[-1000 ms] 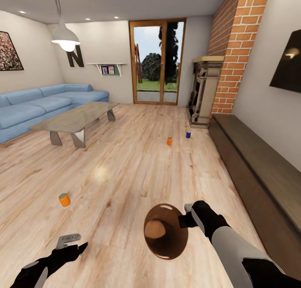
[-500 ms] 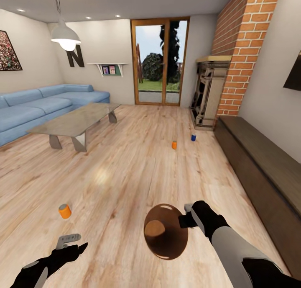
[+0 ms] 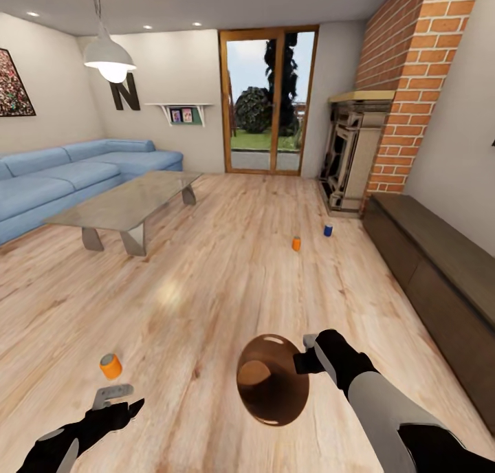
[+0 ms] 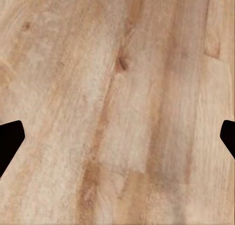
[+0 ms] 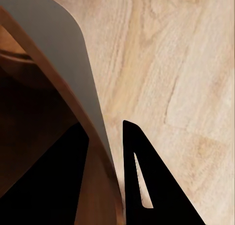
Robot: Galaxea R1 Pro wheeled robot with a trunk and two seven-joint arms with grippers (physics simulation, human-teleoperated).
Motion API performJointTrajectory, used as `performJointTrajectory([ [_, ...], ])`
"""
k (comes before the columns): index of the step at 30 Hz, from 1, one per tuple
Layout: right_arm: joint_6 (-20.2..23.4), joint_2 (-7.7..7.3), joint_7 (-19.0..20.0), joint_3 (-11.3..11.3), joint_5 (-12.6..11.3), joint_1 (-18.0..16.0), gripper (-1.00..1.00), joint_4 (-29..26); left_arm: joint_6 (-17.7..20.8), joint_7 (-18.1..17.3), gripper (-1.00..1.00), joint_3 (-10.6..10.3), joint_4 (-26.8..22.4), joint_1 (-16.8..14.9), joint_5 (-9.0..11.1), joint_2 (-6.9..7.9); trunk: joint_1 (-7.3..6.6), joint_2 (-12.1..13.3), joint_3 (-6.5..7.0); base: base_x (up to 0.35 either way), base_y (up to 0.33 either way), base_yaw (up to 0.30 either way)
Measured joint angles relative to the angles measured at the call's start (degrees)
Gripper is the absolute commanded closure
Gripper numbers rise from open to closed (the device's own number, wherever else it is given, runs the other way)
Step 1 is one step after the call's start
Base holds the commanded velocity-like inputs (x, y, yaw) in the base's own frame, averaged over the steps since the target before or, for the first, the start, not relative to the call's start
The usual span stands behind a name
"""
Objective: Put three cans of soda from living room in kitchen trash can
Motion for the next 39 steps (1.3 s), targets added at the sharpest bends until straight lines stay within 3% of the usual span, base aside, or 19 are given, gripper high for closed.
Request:
performJointTrajectory([
  [20, -0.1, 0.12, 0.1, -0.1, -0.2, 0.0, 1.00, -0.1, 0.0, 0.0, -1.00, 0.0, 0.0, 0.0, -0.1, 0.02, 0.00, 0.0, 0.00, 0.271, 0.227, -0.007],
  [39, -0.1, 0.18, -0.1, -0.2, -0.4, 0.0, 1.00, -0.1, 0.1, -0.2, -1.00, 0.0, 0.0, 0.0, 0.0, 0.03, 0.00, 0.0, 0.20, 0.257, 0.237, -0.226],
])
